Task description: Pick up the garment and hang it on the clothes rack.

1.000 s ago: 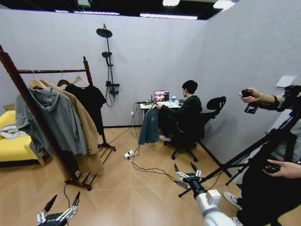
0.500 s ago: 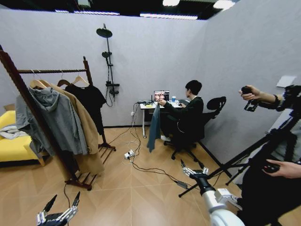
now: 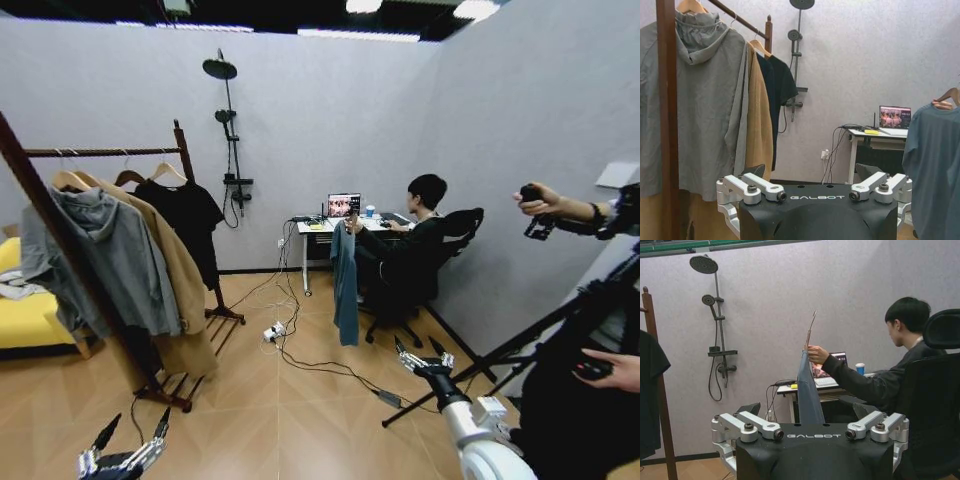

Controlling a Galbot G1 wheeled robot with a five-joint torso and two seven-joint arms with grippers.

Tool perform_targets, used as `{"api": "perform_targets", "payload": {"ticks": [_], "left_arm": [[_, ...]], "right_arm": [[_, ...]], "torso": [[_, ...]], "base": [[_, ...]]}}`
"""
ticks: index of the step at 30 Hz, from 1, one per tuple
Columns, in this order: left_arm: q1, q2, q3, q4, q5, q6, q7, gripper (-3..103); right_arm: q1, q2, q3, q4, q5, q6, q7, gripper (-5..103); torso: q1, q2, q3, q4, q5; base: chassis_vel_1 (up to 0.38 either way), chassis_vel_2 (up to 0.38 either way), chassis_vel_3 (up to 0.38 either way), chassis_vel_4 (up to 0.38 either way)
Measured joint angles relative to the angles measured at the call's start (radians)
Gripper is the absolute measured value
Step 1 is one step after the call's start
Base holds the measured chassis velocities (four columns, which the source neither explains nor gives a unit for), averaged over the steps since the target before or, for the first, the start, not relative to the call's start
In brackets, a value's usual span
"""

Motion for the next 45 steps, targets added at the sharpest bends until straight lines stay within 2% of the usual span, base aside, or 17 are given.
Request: {"api": "perform_targets", "payload": {"ticks": [8,10,15,18,20,23,24,26,28,34,35,39,45], "left_arm": [[0.0,0.0,0.0,0.0,0.0,0.0,0.0,100],[0.0,0.0,0.0,0.0,0.0,0.0,0.0,100],[0.0,0.0,0.0,0.0,0.0,0.0,0.0,100],[0.0,0.0,0.0,0.0,0.0,0.0,0.0,100],[0.0,0.0,0.0,0.0,0.0,0.0,0.0,100],[0.0,0.0,0.0,0.0,0.0,0.0,0.0,100],[0.0,0.0,0.0,0.0,0.0,0.0,0.0,100],[0.0,0.0,0.0,0.0,0.0,0.0,0.0,100],[0.0,0.0,0.0,0.0,0.0,0.0,0.0,100],[0.0,0.0,0.0,0.0,0.0,0.0,0.0,100],[0.0,0.0,0.0,0.0,0.0,0.0,0.0,100],[0.0,0.0,0.0,0.0,0.0,0.0,0.0,100],[0.0,0.0,0.0,0.0,0.0,0.0,0.0,100]], "right_arm": [[0.012,-0.014,0.008,0.002,0.002,0.003,0.003,100],[0.02,-0.023,0.022,0.018,-0.005,-0.001,0.023,100],[0.032,-0.036,0.037,0.039,0.002,-0.018,0.058,100],[0.049,-0.054,0.063,0.062,0.003,-0.014,0.073,100],[0.061,-0.066,0.075,0.067,0.004,-0.014,0.077,100],[0.121,-0.128,0.112,0.043,0.037,-0.015,0.083,100],[0.121,-0.128,0.112,0.043,0.037,-0.015,0.083,100],[0.205,-0.186,0.125,-0.029,0.077,-0.021,0.082,100],[0.26,-0.212,0.125,-0.081,0.096,-0.024,0.079,100],[0.395,-0.261,0.071,-0.207,0.134,-0.028,0.045,100],[0.416,-0.26,0.046,-0.215,0.135,-0.027,0.027,100],[0.464,-0.246,-0.008,-0.23,0.149,-0.022,0.004,100],[0.567,-0.233,-0.077,-0.294,0.203,-0.033,0.027,100]], "torso": [[0.0,0.0,0.0,0.0,0.0004],[0.0,0.0,0.0,0.0,-0.0006],[0.001,0.0,0.0,0.0003,0.0006],[0.001,0.0,0.0,-0.0003,-0.0002],[0.001,-0.001,0.0,0.0006,0.0003],[0.001,-0.001,0.0,-0.0003,-0.0003],[0.001,-0.001,0.0,-0.0003,-0.0003],[0.0,0.0,0.0,-0.0009,-0.0001],[0.0,0.0,0.0,-0.0002,0.0001],[-0.001,0.0,0.0,0.0007,0.0002],[-0.001,0.0,0.0,-0.0002,0.0003],[0.0,0.0,0.0,-0.0002,0.0002],[0.0,0.0,0.0,0.0002,0.0]], "base": [[-0.266,0.26,0.289,-0.283],[-0.319,0.322,0.356,-0.33],[-0.325,0.334,0.328,-0.349],[-0.287,0.273,0.304,-0.278],[-0.227,0.259,0.165,-0.174],[-0.114,0.134,0.089,-0.102],[-0.086,0.108,0.051,-0.073],[-0.05,0.012,-0.059,-0.059],[0.051,-0.02,-0.076,0.009],[0.062,-0.038,-0.018,0.058],[0.0,0.0,0.0,0.0],[0.0,0.0,0.0,0.0],[0.0,0.0,0.0,0.0]]}}
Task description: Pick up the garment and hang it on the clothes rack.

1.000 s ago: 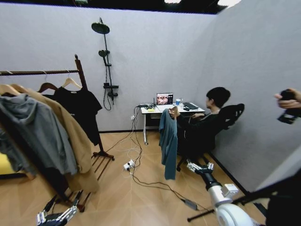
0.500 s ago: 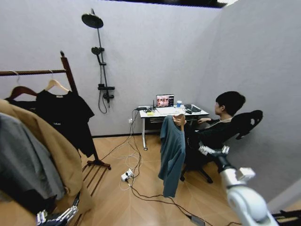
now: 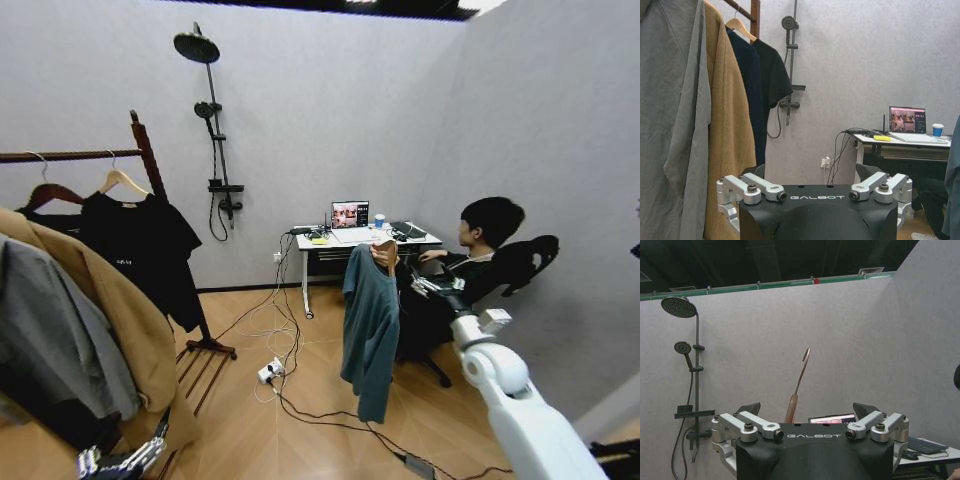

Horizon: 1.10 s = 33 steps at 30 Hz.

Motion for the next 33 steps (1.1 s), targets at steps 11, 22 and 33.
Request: {"api": "perform_targets", "payload": {"ticks": [11,22,33], "left_arm": [[0.0,0.0,0.0,0.0,0.0,0.0,0.0,100],[0.0,0.0,0.0,0.0,0.0,0.0,0.0,100],[0.0,0.0,0.0,0.0,0.0,0.0,0.0,100]], "right_arm": [[0.204,0.042,-0.084,-0.203,-0.043,0.011,0.006,100],[0.261,0.151,-0.163,-0.291,-0.171,0.092,-0.046,90],[0.314,0.212,-0.179,-0.378,-0.237,0.125,-0.013,55]], "torso": [[0.0,0.0,0.0,-0.0002,-0.0001],[0.0,0.0,0.0,0.0,-0.0001],[0.0,0.0,0.0,-0.0003,-0.0001]], "base": [[0.0,0.0,0.0,0.0],[0.0,0.0,0.0,0.0],[0.0,0.0,0.0,0.0]]}}
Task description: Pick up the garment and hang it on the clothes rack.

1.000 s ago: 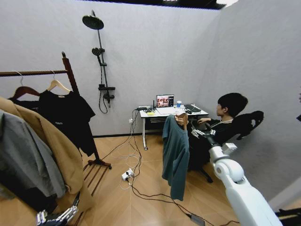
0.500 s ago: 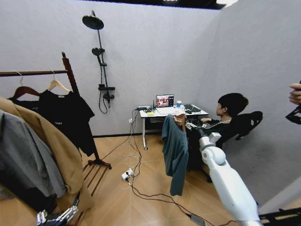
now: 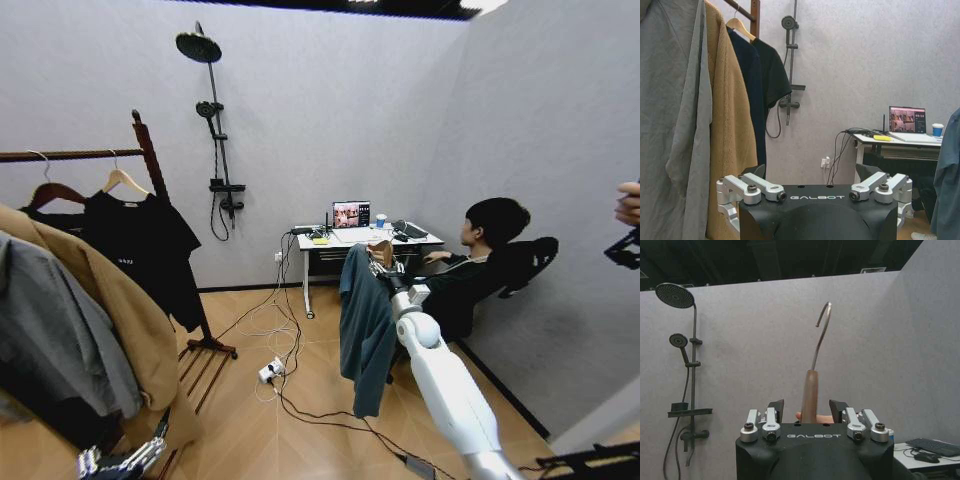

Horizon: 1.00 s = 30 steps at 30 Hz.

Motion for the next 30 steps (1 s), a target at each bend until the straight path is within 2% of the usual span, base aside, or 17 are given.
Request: {"api": "perform_targets", "payload": {"ticks": [3,6,8,9,11,12,15,25,29,30], "left_arm": [[0.0,0.0,0.0,0.0,0.0,0.0,0.0,100],[0.0,0.0,0.0,0.0,0.0,0.0,0.0,100],[0.0,0.0,0.0,0.0,0.0,0.0,0.0,100],[0.0,0.0,0.0,0.0,0.0,0.0,0.0,100],[0.0,0.0,0.0,0.0,0.0,0.0,0.0,100],[0.0,0.0,0.0,0.0,0.0,0.0,0.0,100],[0.0,0.0,0.0,0.0,0.0,0.0,0.0,100],[0.0,0.0,0.0,0.0,0.0,0.0,0.0,100],[0.0,0.0,0.0,0.0,0.0,0.0,0.0,100],[0.0,0.0,0.0,0.0,0.0,0.0,0.0,100]], "right_arm": [[-0.002,-0.007,0.015,-0.004,-0.022,0.021,0.008,38],[-0.004,-0.007,0.019,-0.004,-0.035,0.03,0.017,33],[-0.009,-0.003,0.027,-0.004,-0.045,0.048,0.027,22],[-0.009,-0.003,0.027,-0.004,-0.045,0.048,0.027,22],[-0.012,0.001,0.033,-0.003,-0.046,0.073,0.029,14],[-0.013,0.0,0.038,-0.003,-0.045,0.082,0.03,10],[-0.016,-0.005,0.045,-0.003,-0.034,0.091,0.028,9],[-0.059,-0.034,0.054,0.026,0.007,0.11,-0.022,9],[-0.09,-0.049,0.04,0.064,0.033,0.1,-0.033,9],[-0.123,-0.071,0.029,0.114,0.057,0.077,-0.041,9]], "torso": [[0.0,0.0,0.0,0.0,0.0],[0.0,0.0,0.0,0.0001,0.0001],[0.0,0.0,0.0,0.0002,0.0001],[0.0,0.0,0.0,0.0002,0.0001],[0.0,0.0,0.0,0.0011,0.0],[0.0,0.0,0.0,0.0006,0.0],[0.0,0.0,0.0,-0.0002,0.0001],[0.0,0.0,0.0,0.0001,0.0001],[0.0,0.0,0.0,0.0001,0.0003],[0.0,0.0,0.0,0.0004,0.0002]], "base": [[0.0,0.0,0.0,0.0],[0.0,0.0,0.0,0.0],[0.0,0.0,0.0,0.0],[0.0,0.0,0.0,0.0],[0.0,0.0,0.0,0.0],[0.0,0.0,0.0,0.0],[0.0,0.0,0.0,0.0],[0.0,0.0,0.0,0.0],[0.0,0.0,0.0,0.0],[0.0,0.0,0.0,0.0]]}}
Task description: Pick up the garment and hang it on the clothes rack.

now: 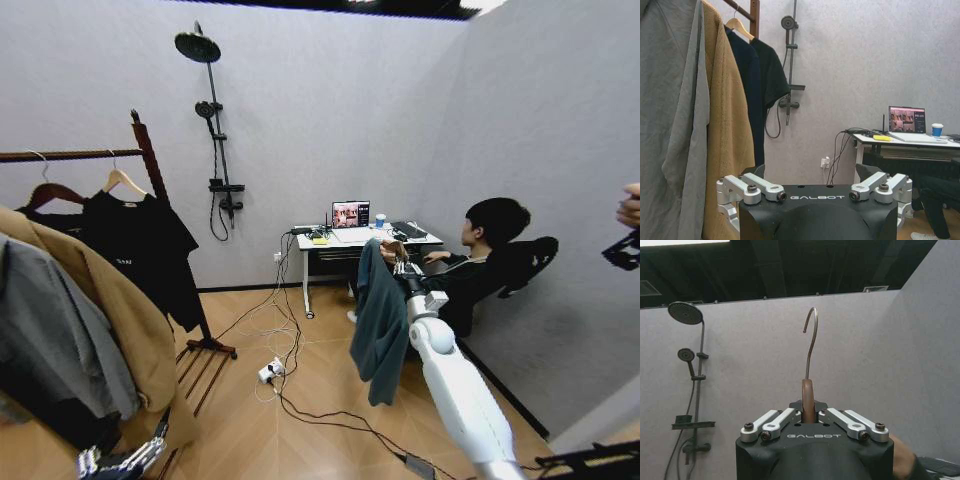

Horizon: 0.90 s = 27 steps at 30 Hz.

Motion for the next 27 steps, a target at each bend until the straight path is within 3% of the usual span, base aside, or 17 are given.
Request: {"api": "perform_targets", "payload": {"ticks": [13,15,27], "left_arm": [[0.0,0.0,0.0,0.0,0.0,0.0,0.0,100],[0.0,0.0,0.0,0.0,0.0,0.0,0.0,100],[0.0,0.0,0.0,0.0,0.0,0.0,0.0,100]], "right_arm": [[-0.226,-0.139,0.03,0.289,0.096,-0.116,0.002,9],[-0.29,-0.175,0.079,0.339,0.182,-0.146,0.035,9],[-0.322,-0.187,0.105,0.344,0.207,-0.138,0.042,9]], "torso": [[0.0,0.0,0.0,-0.0002,-0.0003],[0.0,0.0,0.0,-0.0002,-0.0001],[-0.001,0.0,0.0,-0.0002,-0.0001]], "base": [[0.0,0.0,0.0,0.0],[0.0,0.0,0.0,0.0],[-0.022,0.028,0.03,-0.032]]}}
